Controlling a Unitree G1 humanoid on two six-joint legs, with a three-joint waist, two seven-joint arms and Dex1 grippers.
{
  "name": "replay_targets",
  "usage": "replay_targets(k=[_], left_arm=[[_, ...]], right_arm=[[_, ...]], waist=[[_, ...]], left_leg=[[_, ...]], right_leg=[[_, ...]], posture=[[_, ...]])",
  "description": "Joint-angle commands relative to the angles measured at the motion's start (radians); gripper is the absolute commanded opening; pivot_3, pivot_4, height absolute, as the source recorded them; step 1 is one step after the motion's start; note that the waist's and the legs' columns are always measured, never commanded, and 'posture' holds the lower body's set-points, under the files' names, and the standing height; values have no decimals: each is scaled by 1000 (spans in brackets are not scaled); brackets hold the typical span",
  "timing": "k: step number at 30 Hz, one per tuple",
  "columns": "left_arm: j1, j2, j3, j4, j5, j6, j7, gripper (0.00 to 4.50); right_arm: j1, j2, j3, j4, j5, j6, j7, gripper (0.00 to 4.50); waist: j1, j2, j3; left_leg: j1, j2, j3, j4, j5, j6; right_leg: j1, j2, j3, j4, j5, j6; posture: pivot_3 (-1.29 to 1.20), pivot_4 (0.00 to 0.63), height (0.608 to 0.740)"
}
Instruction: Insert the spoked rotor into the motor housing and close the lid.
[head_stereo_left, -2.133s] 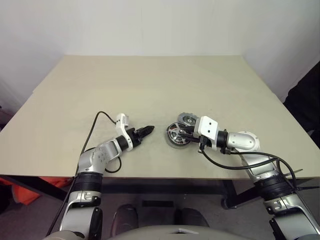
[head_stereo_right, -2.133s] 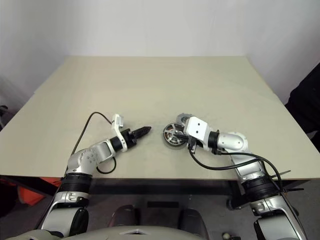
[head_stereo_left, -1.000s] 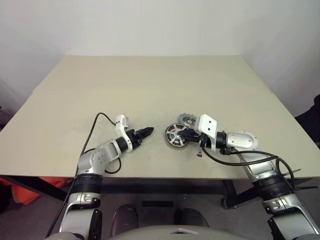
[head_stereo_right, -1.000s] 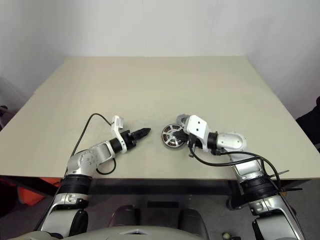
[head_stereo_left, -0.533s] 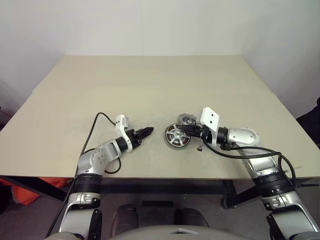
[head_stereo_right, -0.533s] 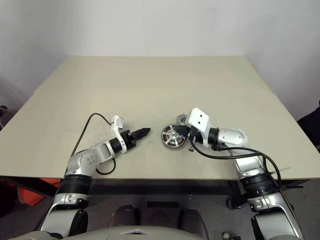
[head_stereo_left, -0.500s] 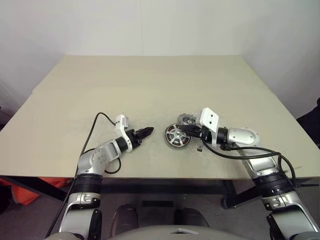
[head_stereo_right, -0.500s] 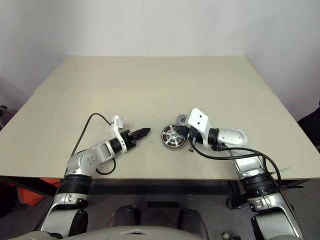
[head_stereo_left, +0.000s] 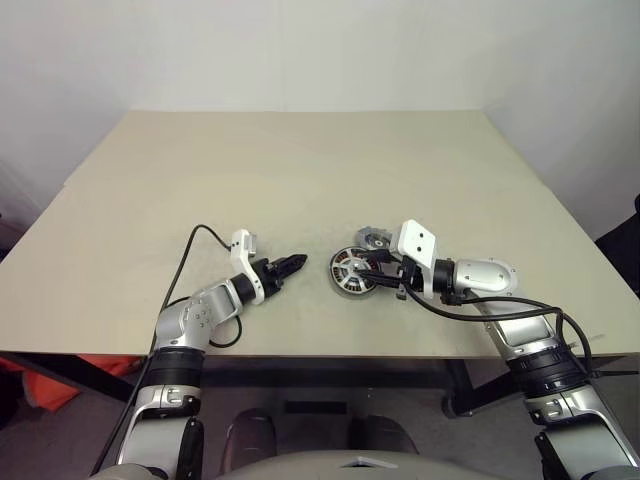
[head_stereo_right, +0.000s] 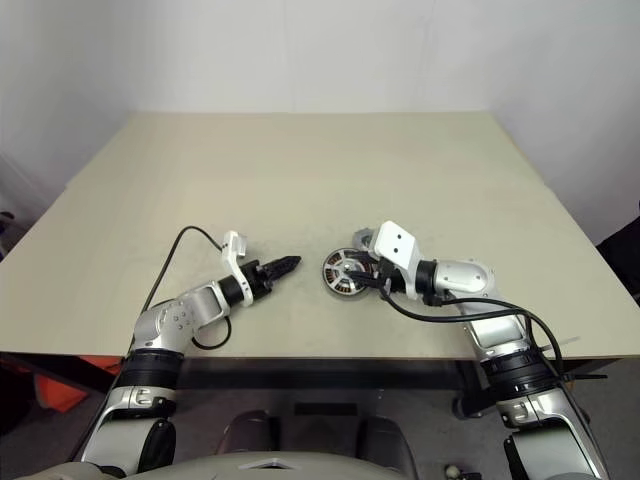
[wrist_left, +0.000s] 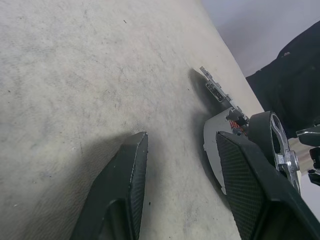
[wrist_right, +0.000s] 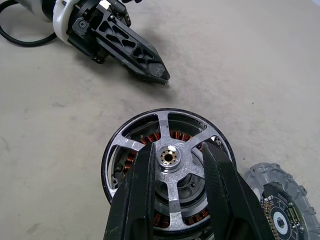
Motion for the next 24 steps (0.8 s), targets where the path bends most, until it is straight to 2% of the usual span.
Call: replay_targets(k=[1,24], left_arm=[[-4,10,1,-20,8,-13,0,2301],[13,10,2,-37,10,-15,9,2301]], right_arm=[[-1,-1,0,-23,-7,-30,-3,1630],[-3,8,12,26,0,-8,27,1630]], waist=[[0,0,0],[-2,0,0]], left_leg=[[0,0,0,0,0,0],[0,0,0,0,0,0]], right_leg=[[0,0,0,0,0,0],[0,0,0,0,0,0]], posture=[[0,0,740],[0,0,740]])
